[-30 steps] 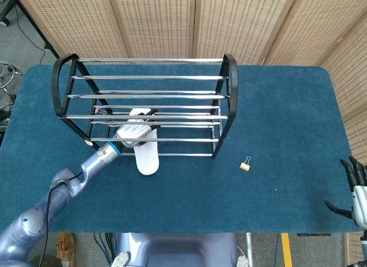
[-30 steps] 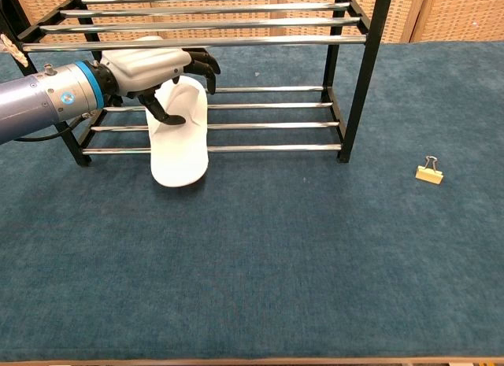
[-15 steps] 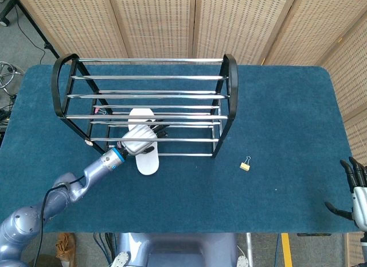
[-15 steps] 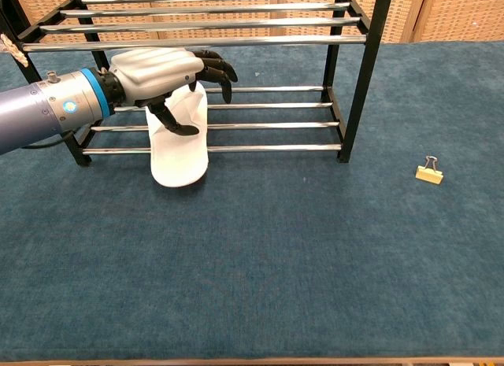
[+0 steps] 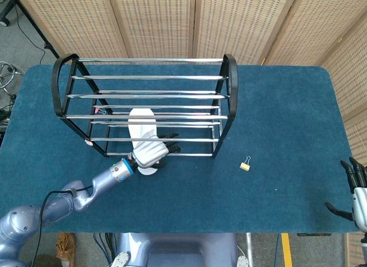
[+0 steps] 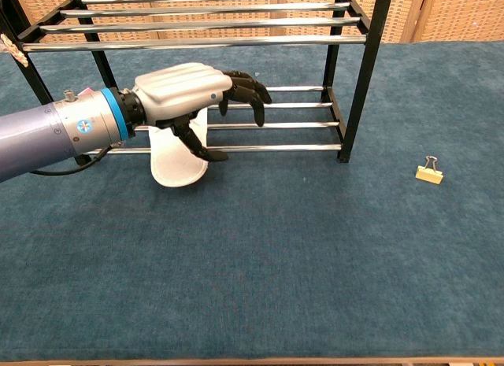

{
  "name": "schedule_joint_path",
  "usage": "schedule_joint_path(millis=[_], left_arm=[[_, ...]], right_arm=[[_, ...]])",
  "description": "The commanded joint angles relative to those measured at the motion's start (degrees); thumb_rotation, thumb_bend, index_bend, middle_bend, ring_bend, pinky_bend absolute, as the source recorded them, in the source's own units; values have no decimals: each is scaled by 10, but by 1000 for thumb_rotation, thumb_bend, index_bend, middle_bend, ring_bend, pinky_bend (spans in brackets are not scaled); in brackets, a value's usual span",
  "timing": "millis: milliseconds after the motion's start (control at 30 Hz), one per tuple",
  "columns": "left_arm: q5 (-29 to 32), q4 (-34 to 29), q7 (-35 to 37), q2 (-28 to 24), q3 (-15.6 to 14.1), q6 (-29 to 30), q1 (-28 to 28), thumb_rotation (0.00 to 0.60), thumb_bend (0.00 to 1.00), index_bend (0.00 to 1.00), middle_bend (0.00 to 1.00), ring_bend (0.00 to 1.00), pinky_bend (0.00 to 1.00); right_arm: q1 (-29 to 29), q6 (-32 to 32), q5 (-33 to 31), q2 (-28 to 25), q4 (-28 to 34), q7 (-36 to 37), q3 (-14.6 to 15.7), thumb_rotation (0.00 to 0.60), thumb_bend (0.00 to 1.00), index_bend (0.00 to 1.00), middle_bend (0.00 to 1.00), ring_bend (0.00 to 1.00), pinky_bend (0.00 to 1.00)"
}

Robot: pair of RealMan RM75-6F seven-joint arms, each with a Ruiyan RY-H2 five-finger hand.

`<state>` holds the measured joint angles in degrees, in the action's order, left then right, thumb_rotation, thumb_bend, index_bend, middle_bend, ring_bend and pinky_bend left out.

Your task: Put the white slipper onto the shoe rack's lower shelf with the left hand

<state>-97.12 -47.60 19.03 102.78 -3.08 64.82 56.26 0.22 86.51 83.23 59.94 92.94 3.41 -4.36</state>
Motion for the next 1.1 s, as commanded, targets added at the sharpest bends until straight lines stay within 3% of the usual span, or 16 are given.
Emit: schedule_joint_path(millis=[33, 233, 433, 567, 833, 967, 1100], left_arm=[[-25, -77, 7, -22, -18, 15, -3, 600, 226, 347, 187, 131, 385], [-47, -179, 9, -64, -43, 39, -23, 600, 226, 347, 200, 162, 385], [-65, -240, -6, -108, -67, 78, -56, 600, 202, 347, 209, 196, 382], [-81, -299, -7, -168, -97, 112, -87, 600, 143, 347, 211, 198, 365], [-124, -343, -6, -259, -148, 196, -151, 600, 133, 347, 211, 176, 353], [-118, -343, -25, -300, -166, 239, -201, 600, 130, 347, 200, 113, 197], [-70, -350, -33, -342, -178, 259, -259, 600, 125, 347, 163, 46, 97]], right_arm=[[-1, 2, 0, -1, 1, 1, 0, 600, 0, 0, 0, 0, 0], [-3, 6, 5, -2, 2, 2, 1, 600, 0, 0, 0, 0, 0], [-3, 5, 3, -1, 0, 3, 1, 600, 0, 0, 0, 0, 0], [-4, 6, 2, -2, -1, 6, 0, 600, 0, 0, 0, 0, 0], [-6, 14, 11, -5, 3, 10, 1, 600, 0, 0, 0, 0, 0], [-9, 22, 16, -8, 6, 14, 2, 600, 0, 0, 0, 0, 0], [-12, 30, 21, -11, 8, 19, 2, 600, 0, 0, 0, 0, 0]])
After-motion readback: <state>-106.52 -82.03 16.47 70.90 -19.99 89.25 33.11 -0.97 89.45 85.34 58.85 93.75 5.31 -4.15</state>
